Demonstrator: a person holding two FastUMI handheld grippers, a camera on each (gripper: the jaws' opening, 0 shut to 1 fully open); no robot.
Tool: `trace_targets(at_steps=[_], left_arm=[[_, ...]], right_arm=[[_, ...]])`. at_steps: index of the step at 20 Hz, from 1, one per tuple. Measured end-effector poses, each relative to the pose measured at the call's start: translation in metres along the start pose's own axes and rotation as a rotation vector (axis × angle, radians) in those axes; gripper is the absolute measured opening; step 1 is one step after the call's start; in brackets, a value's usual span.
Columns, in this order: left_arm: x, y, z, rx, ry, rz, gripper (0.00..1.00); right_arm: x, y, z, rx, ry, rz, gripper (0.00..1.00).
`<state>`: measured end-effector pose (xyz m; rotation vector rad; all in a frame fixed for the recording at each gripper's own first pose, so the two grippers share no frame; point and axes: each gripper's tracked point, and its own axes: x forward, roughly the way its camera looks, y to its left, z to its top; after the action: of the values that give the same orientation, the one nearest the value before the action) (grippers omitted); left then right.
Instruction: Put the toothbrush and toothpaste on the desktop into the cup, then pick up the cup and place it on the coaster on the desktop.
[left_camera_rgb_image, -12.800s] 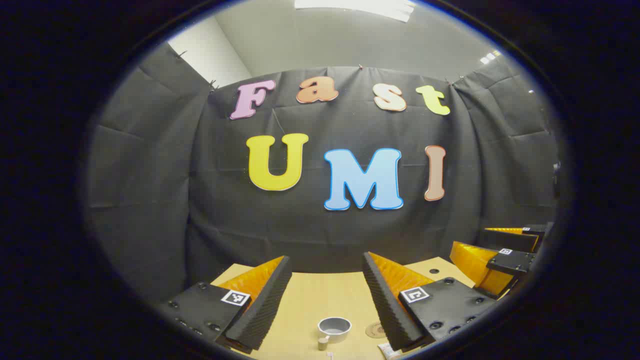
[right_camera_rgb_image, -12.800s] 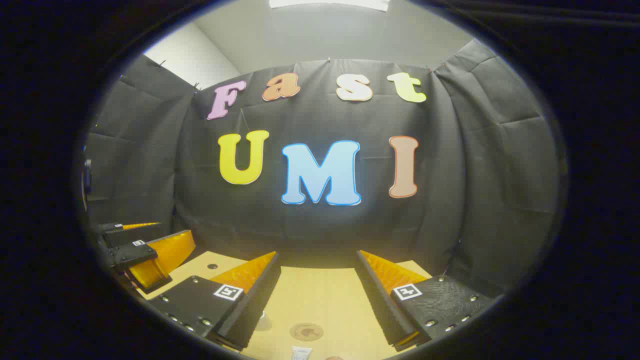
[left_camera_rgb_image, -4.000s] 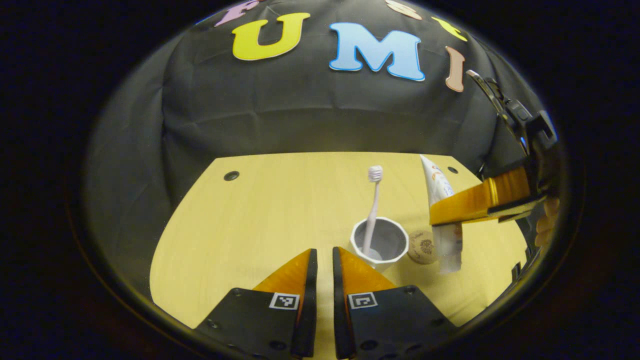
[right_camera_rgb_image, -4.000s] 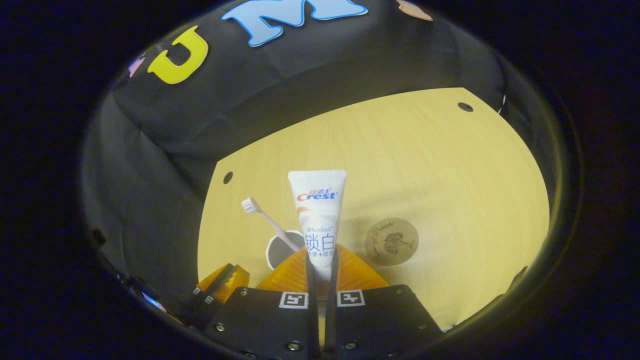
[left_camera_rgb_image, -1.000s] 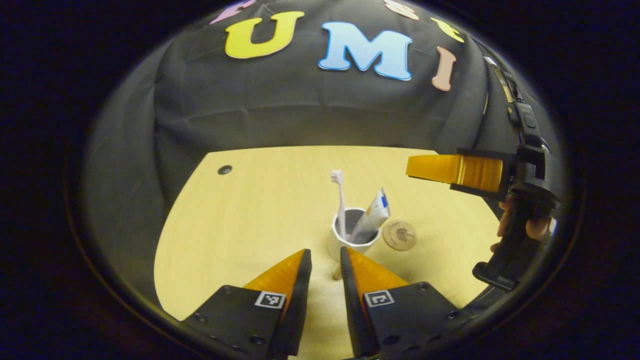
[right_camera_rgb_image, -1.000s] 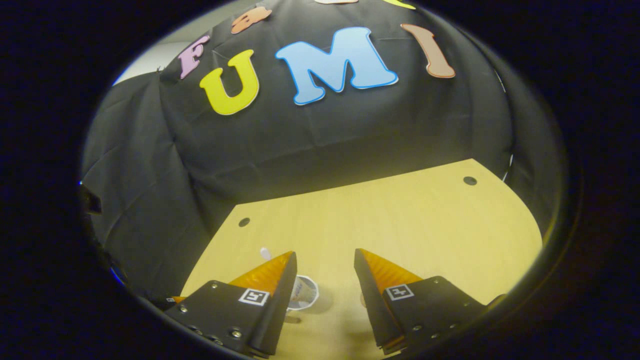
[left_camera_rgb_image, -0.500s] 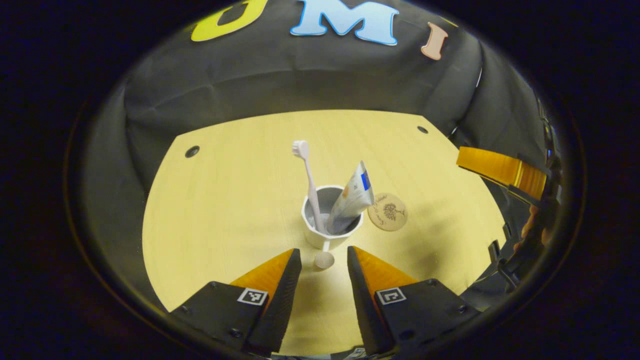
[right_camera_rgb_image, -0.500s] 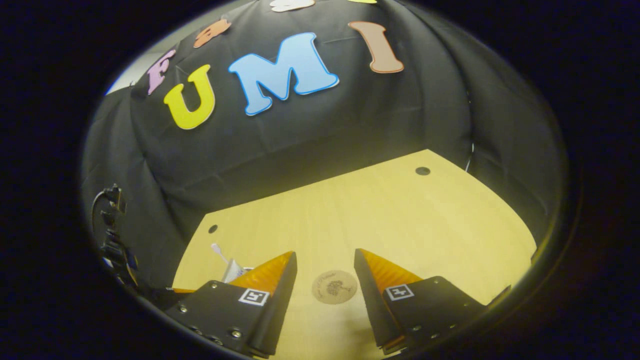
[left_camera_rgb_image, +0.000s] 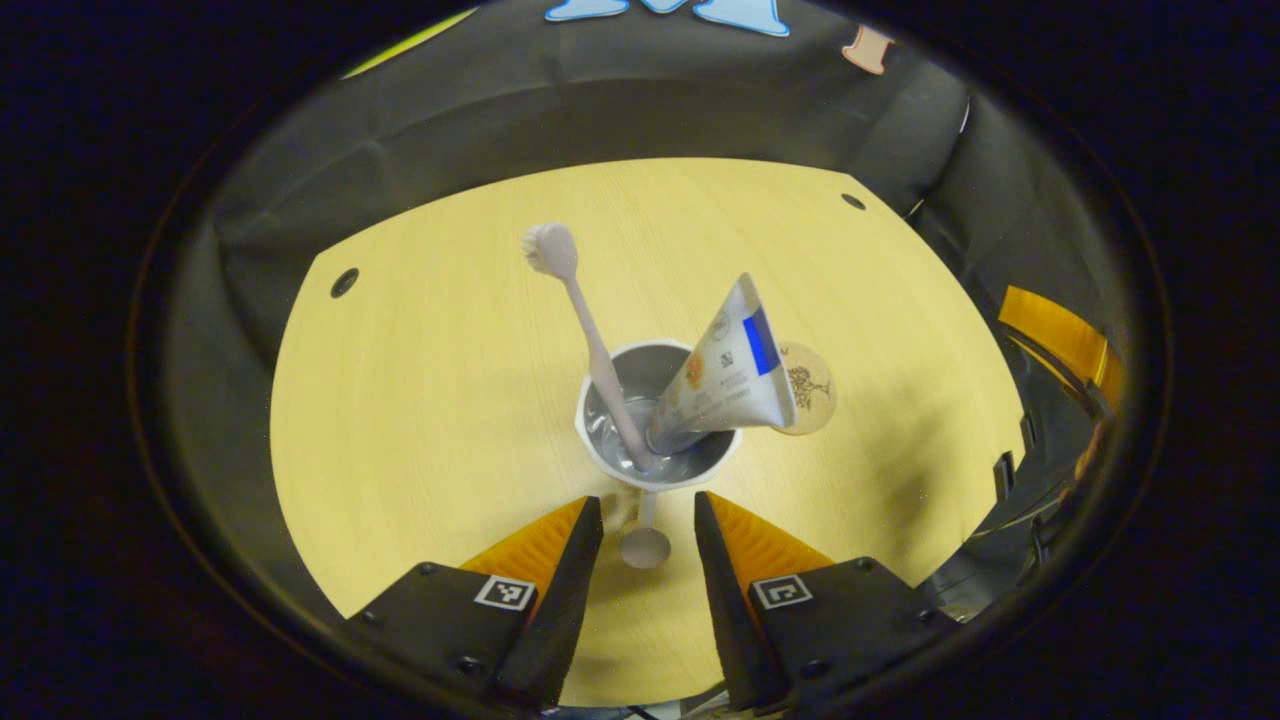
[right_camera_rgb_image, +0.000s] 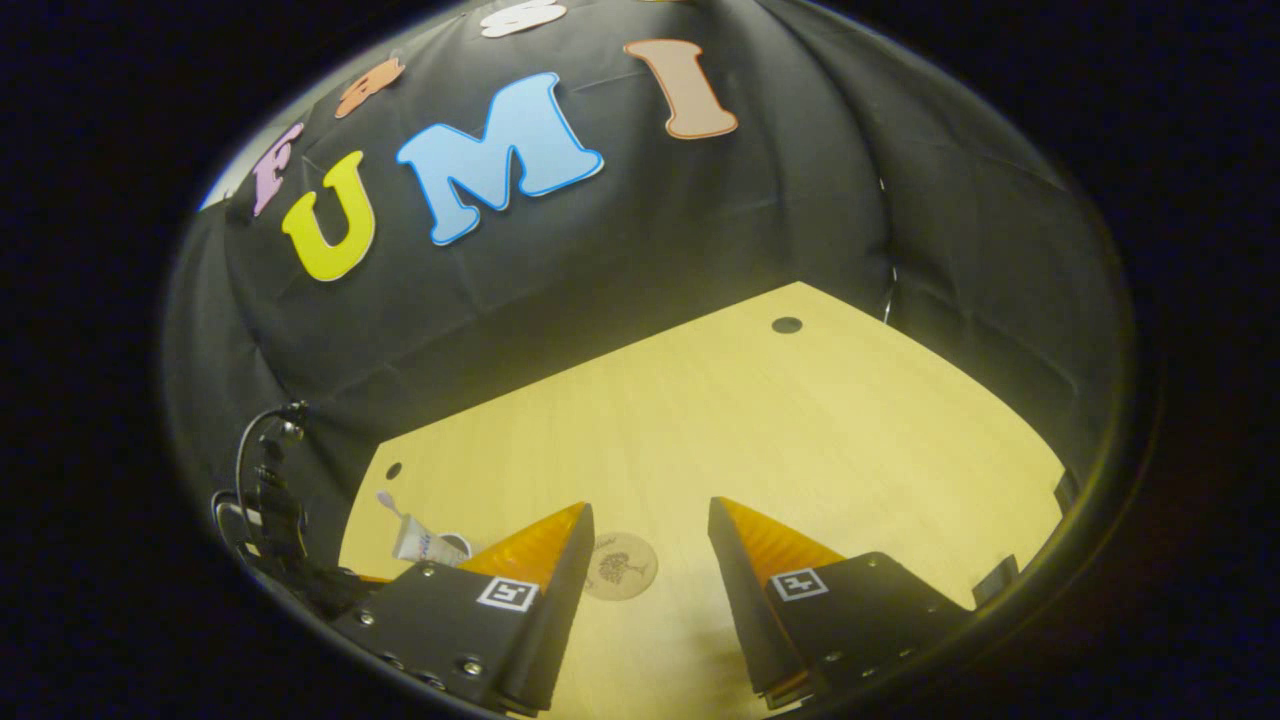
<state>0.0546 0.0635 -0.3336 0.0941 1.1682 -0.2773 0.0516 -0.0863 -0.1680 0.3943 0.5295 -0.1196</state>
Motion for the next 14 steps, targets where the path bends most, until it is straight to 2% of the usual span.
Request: trace_targets(at_steps=[1,2,3,4,5,10,12,13,14], left_arm=[[0.005,0.002,0.001,0.0,0.016,0.002,0.62],[0.009,0.004,0.0,0.004,0.034,0.005,0.67],[0.015,0.003,-0.002,0.006,0.056,0.003,0.67],[0.019,0.003,-0.004,0.011,0.075,0.003,0.63],[0.024,0.003,-0.006,0.015,0.091,0.003,0.62],[0.039,0.0,-0.005,0.014,0.126,-0.006,0.64],[0.045,-0.001,-0.009,0.011,0.131,-0.004,0.4],[0.046,-0.003,-0.004,0.022,0.126,0.0,0.36],[0.045,-0.002,-0.004,0.029,0.12,0.001,0.39]], right_arm=[[0.0,-0.004,-0.001,0.003,0.003,-0.007,0.69],[0.0,-0.008,-0.001,0.008,0.006,-0.014,0.69],[0.0,-0.011,-0.003,0.014,0.01,-0.021,0.69],[0.001,-0.015,-0.005,0.021,0.015,-0.028,0.69],[0.002,-0.018,-0.006,0.029,0.021,-0.034,0.69],[0.007,-0.025,-0.014,0.046,0.044,-0.055,0.69],[0.01,-0.026,-0.014,0.044,0.054,-0.058,0.7],[0.012,-0.026,-0.014,0.045,0.058,-0.06,0.69],[0.015,-0.027,-0.016,0.046,0.063,-0.062,0.7]])
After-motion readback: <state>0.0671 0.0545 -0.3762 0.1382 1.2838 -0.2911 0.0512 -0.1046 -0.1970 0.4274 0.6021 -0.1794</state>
